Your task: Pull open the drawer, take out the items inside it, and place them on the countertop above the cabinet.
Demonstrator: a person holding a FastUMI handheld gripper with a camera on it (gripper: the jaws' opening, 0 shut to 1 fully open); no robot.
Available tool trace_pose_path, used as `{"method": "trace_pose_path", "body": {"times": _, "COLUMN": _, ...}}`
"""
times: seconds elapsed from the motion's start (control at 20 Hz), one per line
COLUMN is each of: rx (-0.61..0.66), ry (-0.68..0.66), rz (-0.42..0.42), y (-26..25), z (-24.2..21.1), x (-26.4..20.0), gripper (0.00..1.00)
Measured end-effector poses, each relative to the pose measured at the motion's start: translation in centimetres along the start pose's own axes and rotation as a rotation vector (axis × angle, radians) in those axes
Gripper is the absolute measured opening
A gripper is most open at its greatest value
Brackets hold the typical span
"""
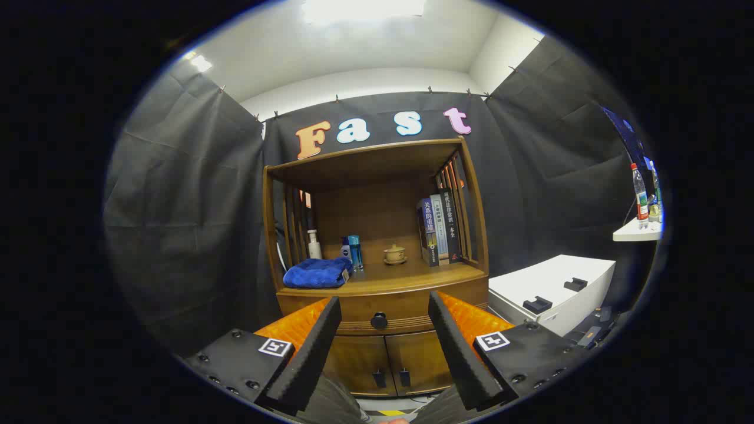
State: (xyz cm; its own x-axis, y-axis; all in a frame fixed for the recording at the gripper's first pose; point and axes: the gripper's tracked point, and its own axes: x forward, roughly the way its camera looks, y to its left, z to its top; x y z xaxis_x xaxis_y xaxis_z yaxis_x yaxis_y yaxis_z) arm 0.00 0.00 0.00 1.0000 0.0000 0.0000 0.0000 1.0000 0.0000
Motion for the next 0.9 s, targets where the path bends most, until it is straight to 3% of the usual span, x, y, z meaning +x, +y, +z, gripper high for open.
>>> {"method": "trace_pose_path", "body": {"times": 0.3, "rx": 0.004, "ry": -0.005, "rz": 0.02, "y": 0.4, "z": 0.5, "x": 3.1, "gripper": 0.98}}
{"method": "trace_pose_path", "body": {"times": 0.55, "rx": -0.05, "ry": -0.022, "rz": 0.016, "y": 1.0, "z": 0.5, "x": 10.7, "gripper": 0.98}}
{"method": "trace_pose_path", "body": {"times": 0.9, "rx": -0.111, "ry": 0.103, "rz": -0.022, "y": 2.1, "z": -9.7, "x": 20.3, "gripper": 0.98}}
